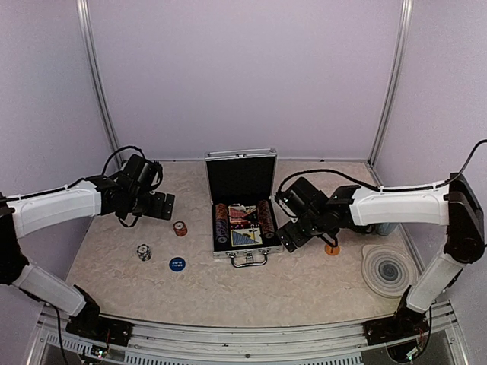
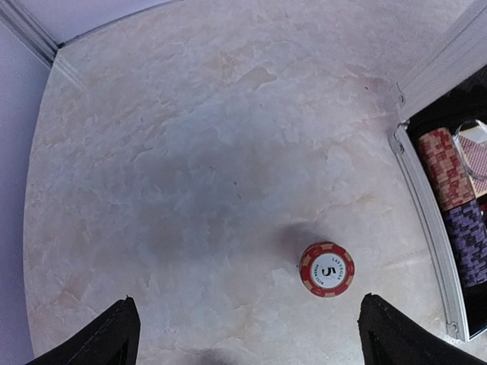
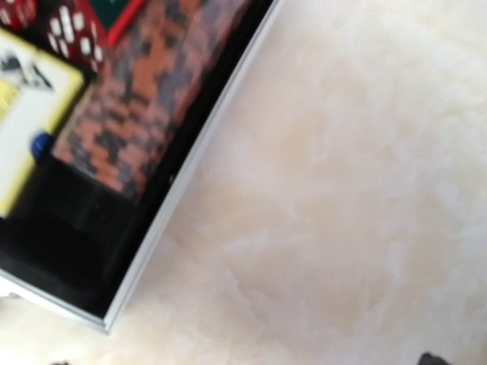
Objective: Pack up texas hold em set
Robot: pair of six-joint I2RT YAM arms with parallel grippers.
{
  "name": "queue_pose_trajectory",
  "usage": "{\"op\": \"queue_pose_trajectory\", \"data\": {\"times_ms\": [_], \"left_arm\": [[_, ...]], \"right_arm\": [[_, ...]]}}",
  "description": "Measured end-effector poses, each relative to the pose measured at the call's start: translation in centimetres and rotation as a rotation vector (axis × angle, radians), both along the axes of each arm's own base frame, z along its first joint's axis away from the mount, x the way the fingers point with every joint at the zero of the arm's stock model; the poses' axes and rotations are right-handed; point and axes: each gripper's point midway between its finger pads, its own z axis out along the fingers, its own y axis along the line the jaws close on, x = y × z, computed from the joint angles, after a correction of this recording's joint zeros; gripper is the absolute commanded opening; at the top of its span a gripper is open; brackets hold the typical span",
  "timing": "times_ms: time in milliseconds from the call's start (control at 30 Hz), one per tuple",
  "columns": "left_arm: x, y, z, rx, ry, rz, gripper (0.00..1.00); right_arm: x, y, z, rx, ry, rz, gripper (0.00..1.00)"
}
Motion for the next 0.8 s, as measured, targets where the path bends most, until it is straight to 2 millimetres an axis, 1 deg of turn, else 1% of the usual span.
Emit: {"op": "queue_pose_trajectory", "data": {"times_ms": [100, 167, 233, 333, 533, 667, 800], "left_arm": [[-0.2, -0.7, -2.0, 0.021, 0.060, -0.027, 0.99], [-0.5, -1.2, -3.2, 0.037, 0.097, -0.043, 0.99], [-0.8, -1.4, -4.3, 0.052, 0.132, -0.055, 0.99], [-0.8, -1.6, -5.0, 0.064, 0.164, -0.065, 0.99], [-0.1, -2.9, -5.1, 0.048, 0.196, -0.092, 0.99], [0.1, -4.1, -5.9, 0.033, 0.242, -0.120, 0.99], [0.3, -4.9, -7.3, 0.033, 0.301, -0.142, 0.99]], "right_arm": [[0.0, 0.0, 1.9, 0.047, -0.037, 0.000, 0.99], [0.0, 0.0, 2.4, 0.064, -0.051, 0.000, 0.99], [0.0, 0.0, 2.4, 0.071, -0.056, 0.001, 0.99], [-0.1, -0.1, 1.9, 0.066, -0.053, 0.002, 0.99], [-0.5, -0.4, 1.3, 0.069, -0.051, 0.018, 0.99], [-0.8, -0.6, 1.4, 0.085, -0.060, 0.025, 0.99], [-1.0, -0.4, 2.0, 0.115, -0.071, 0.033, 0.99]]}}
